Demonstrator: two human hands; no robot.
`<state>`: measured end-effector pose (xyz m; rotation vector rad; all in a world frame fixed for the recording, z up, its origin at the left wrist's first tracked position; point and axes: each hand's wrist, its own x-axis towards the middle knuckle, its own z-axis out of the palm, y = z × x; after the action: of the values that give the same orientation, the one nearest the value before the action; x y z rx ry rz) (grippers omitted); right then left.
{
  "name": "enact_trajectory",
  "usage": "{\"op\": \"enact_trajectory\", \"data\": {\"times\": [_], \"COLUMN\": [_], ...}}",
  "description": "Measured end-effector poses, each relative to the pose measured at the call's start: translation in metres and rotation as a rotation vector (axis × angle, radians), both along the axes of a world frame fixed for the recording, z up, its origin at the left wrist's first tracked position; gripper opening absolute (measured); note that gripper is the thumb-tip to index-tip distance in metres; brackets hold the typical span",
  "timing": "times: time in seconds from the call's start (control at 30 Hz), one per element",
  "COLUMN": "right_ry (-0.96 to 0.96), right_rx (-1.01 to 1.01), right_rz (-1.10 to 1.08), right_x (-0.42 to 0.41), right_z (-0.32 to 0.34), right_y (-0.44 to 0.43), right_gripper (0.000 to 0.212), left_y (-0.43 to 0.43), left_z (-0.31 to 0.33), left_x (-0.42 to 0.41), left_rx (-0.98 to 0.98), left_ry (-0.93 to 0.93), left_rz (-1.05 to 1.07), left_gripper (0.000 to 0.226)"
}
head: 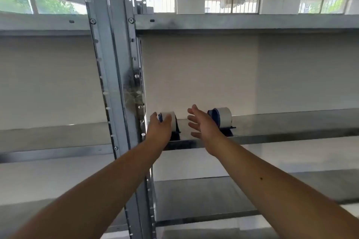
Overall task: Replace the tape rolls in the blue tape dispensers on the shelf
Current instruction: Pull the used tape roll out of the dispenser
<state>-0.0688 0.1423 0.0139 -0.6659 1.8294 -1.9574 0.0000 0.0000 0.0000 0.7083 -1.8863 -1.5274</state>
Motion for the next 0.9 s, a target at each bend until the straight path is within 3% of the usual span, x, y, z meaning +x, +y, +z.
{"op": "enact_trajectory", "data": {"times": [0.07,0.2,0.37,0.5,0.7,0.9], "right_ry": [-0.003,0.007,0.145,0.336,0.702,0.873], "right_rx": [0.010,0.027,0.124,0.306,0.519,0.650], "right_rz": [0.020,0.084,0.083,0.106,0.153,0.129], "right_x": [-0.014,-0.044,-0.065,-0.070,-0.070,-0.064], "right_z": [-0.001,-0.006,-0.013,-0.026,-0.042,-0.041], "right_y": [-0.004,-0.018,-0.037,-0.042,-0.046,-0.051], "right_gripper": [0.065,0.057,0.042,0.031,0.022,0.036], "left_y": [0.001,-0.002,-0.009,-0.014,-0.017,-0.026], "left_z": [0.002,0.001,-0.008,-0.017,-0.017,0.013], "left_x": [-0.011,-0.026,-0.032,-0.031,-0.032,-0.045], "left_rx": [-0.013,-0.010,-0.131,-0.237,-0.177,-0.121], "left_ry": [-0.007,-0.034,-0.107,-0.094,0.037,0.096], "left_rz": [0.068,0.145,0.164,0.215,0.176,0.158], "left_gripper": [0.067,0.034,0.021,0.026,0.022,0.042]}}
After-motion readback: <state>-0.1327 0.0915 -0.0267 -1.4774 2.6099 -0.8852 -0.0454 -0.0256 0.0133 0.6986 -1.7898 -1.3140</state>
